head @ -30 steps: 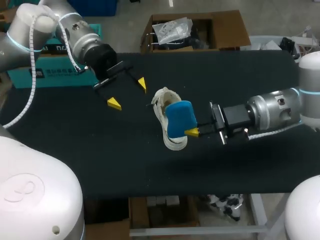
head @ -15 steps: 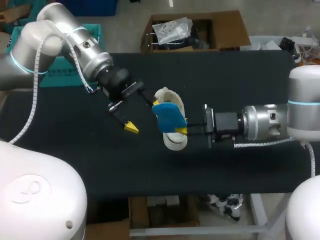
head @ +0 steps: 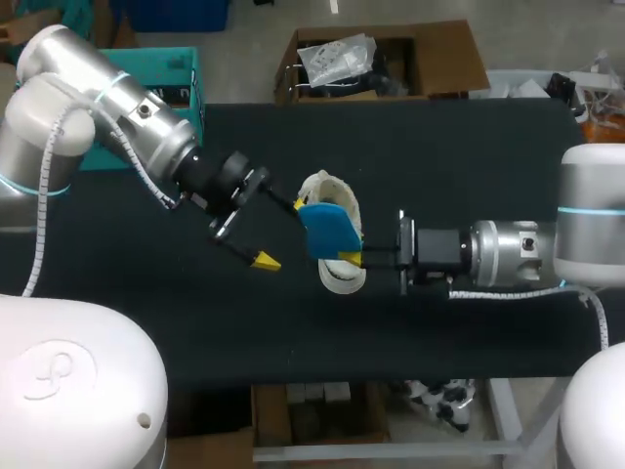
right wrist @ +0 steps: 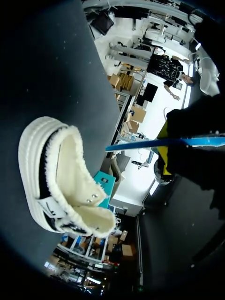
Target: Open the shoe tongue, take the insole out of the shoe, put the insole back into the shoe, and pack the shoe into the shoebox
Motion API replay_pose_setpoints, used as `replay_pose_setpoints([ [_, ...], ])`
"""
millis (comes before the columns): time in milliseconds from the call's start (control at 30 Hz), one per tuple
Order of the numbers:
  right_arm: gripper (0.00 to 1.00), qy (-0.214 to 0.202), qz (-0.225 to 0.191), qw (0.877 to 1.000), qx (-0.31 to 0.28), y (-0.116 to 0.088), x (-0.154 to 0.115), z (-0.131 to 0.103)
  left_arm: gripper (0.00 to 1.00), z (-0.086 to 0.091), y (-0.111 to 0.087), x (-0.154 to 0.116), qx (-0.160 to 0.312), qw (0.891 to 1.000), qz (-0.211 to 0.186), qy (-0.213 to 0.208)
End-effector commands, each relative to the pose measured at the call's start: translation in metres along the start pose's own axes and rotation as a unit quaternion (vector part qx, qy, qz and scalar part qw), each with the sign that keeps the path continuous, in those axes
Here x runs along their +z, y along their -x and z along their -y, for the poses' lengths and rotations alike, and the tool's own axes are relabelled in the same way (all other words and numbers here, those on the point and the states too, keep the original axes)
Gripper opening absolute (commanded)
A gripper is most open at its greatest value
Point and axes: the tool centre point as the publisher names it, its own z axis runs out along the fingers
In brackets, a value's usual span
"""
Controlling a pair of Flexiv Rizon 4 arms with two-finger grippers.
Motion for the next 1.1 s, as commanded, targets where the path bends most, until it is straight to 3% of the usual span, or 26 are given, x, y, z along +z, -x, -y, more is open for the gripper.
replay_pose_setpoints([
  [33, 0.0, 0.003, 0.006, 1.0, -0.002, -0.006, 0.002, -0.001, 1.0, -0.018, 0.008, 0.018, -0.001, 0.978, 0.208, -0.019],
  [133, 0.0, 0.012, 0.003, 1.0, -0.012, -0.008, 0.003, 0.0, 1.0, -0.029, 0.018, 0.022, -0.009, 0.977, 0.211, -0.033],
  [333, 0.0, 0.018, -0.017, 1.0, -0.016, -0.014, 0.004, -0.004, 1.0, -0.029, 0.018, 0.022, -0.009, 0.977, 0.211, -0.033],
  [633, 0.0, 0.024, -0.017, 1.0, -0.006, -0.018, 0.006, -0.013, 1.0, -0.028, 0.022, 0.023, -0.003, 0.979, 0.203, -0.034],
  [667, 0.0, 0.024, -0.016, 1.0, -0.006, -0.018, 0.007, -0.014, 0.95, -0.027, 0.025, 0.023, 0.0, 0.979, 0.201, -0.036],
  [700, 0.0, 0.025, -0.015, 1.0, -0.006, -0.018, 0.007, -0.015, 0.78, -0.027, 0.027, 0.024, 0.004, 0.98, 0.194, -0.037],
  [800, 0.0, 0.026, -0.013, 1.0, -0.006, -0.019, 0.009, -0.016, 0.61, -0.03, 0.035, 0.024, 0.008, 0.981, 0.191, -0.036],
  [833, 0.0, 0.026, -0.014, 1.0, -0.006, -0.019, 0.009, -0.016, 0.48, -0.03, 0.035, 0.025, 0.008, 0.981, 0.191, -0.037],
  [900, 0.0, 0.027, -0.015, 0.999, -0.008, -0.019, 0.011, -0.017, 0.41, -0.033, 0.037, 0.027, 0.01, 0.981, 0.189, -0.037],
  [1033, 0.0, 0.029, -0.021, 0.999, -0.01, -0.017, 0.011, -0.02, 0.46, -0.036, 0.042, 0.027, 0.012, 0.982, 0.183, -0.034],
  [1100, 0.0, 0.037, -0.02, 0.999, -0.016, -0.017, 0.011, -0.021, 0.6, -0.037, 0.044, 0.028, 0.014, 0.983, 0.182, -0.029],
])
